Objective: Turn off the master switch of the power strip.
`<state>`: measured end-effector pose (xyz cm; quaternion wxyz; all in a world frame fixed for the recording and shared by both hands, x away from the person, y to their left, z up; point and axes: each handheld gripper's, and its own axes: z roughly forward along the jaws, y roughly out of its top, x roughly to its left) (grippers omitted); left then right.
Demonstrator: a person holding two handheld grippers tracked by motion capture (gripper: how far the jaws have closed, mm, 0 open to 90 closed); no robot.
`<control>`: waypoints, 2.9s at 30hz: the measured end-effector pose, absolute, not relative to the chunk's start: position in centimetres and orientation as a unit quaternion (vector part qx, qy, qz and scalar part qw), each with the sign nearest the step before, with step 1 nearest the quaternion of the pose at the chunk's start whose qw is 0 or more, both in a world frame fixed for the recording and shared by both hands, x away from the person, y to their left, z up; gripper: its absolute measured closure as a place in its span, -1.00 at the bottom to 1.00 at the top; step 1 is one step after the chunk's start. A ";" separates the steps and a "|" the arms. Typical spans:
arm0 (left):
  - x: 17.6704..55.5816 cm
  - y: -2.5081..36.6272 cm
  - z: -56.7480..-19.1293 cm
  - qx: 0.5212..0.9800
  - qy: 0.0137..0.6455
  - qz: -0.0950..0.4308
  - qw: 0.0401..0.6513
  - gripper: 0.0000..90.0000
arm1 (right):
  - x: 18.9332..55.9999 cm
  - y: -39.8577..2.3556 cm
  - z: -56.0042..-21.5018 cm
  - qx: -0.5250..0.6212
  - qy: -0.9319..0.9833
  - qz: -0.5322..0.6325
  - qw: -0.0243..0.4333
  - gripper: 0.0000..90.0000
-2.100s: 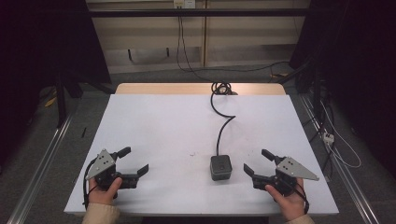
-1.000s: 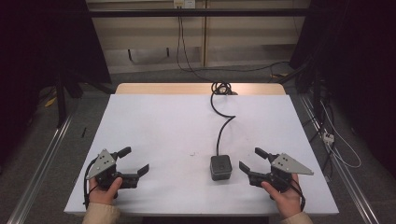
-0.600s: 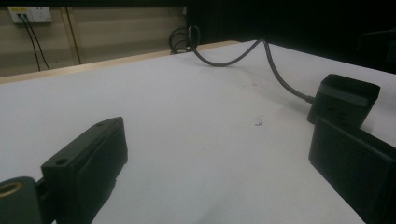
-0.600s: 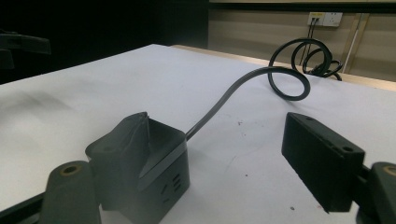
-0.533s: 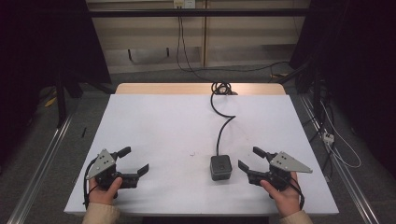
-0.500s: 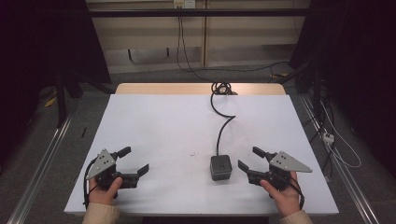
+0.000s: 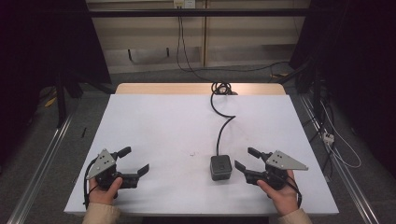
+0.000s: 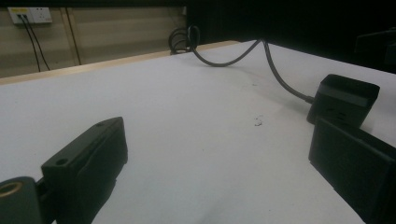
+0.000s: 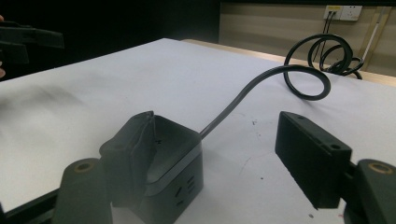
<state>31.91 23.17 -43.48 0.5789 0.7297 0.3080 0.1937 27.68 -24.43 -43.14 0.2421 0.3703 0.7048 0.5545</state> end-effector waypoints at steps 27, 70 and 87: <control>31.8 23.2 -43.4 0.728 0.307 0.197 0.581 -0.91 | 28.3 -23.9 -42.8 0.362 0.722 0.556 0.194 0.23; 31.8 23.1 -43.3 0.729 0.300 0.200 0.581 -0.91 | 28.8 -22.4 -42.1 0.329 0.743 0.563 0.152 0.61; 31.9 23.1 -43.4 0.728 0.303 0.197 0.583 -0.91 | 29.1 -21.6 -42.3 0.322 0.754 0.556 0.134 0.77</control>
